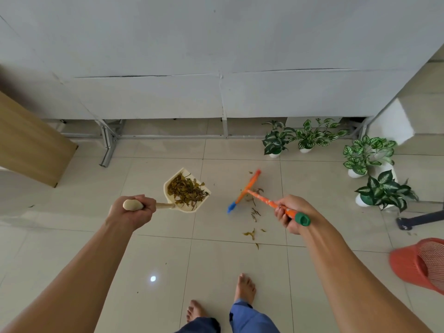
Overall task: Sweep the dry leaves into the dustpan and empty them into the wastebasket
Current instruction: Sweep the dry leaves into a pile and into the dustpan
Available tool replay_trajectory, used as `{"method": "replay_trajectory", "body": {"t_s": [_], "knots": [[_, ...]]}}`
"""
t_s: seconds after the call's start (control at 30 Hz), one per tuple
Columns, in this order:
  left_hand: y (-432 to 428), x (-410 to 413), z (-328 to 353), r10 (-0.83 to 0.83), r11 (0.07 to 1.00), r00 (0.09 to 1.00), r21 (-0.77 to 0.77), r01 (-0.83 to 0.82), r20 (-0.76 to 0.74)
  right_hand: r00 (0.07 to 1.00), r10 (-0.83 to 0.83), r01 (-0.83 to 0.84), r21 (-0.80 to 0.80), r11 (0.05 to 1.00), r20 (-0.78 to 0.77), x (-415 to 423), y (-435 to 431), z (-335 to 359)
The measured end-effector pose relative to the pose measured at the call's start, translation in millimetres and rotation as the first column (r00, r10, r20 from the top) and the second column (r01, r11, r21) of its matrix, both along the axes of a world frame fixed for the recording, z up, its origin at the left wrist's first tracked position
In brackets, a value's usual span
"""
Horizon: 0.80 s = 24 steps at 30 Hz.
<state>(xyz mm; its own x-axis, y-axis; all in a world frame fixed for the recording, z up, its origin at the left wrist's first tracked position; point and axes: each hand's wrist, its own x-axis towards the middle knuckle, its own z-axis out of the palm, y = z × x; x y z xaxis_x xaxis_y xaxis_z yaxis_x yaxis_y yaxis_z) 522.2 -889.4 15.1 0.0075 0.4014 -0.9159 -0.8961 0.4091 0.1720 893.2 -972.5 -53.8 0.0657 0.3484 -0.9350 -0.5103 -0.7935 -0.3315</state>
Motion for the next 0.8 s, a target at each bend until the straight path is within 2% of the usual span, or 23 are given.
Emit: {"method": "replay_trajectory", "body": {"t_s": [0.13, 0.23, 0.4, 0.47, 0.6, 0.8], "knots": [[-5.9, -6.6, -3.3, 0.028, 1.0, 0.999, 0.003, -0.028, -0.017, 0.997, 0.053, -0.049, 0.094, 0.994, -0.048, -17.8, 5.4, -3.7], [-11.0, -9.8, -5.8, 0.01, 1.0, 0.999, -0.007, -0.01, -0.044, 0.994, 0.025, -0.01, 0.142, 0.99, -0.105, -30.3, 30.3, -17.4], [-21.2, -14.6, -10.6, -0.001, 1.0, 0.999, -0.014, 0.0, -0.042, 0.939, -0.239, 0.259, 0.051, 0.965, -0.248, -24.7, 47.4, -29.5], [-23.0, -16.6, -12.9, 0.003, 1.0, 1.0, -0.017, -0.004, -0.031, 0.917, -0.314, 0.325, 0.006, 0.946, -0.246, -19.3, 40.9, -20.7], [-23.7, -25.2, -20.6, 0.011, 1.0, 1.0, -0.025, -0.011, -0.005, 0.946, -0.284, 0.288, 0.005, 0.958, -0.157, -13.2, 11.5, 2.9], [-18.6, -25.8, -29.9, -0.059, 0.998, 0.998, -0.035, 0.059, 0.007, 0.937, -0.282, 0.301, 0.067, 0.951, -0.205, -21.6, -18.9, -10.5]]}}
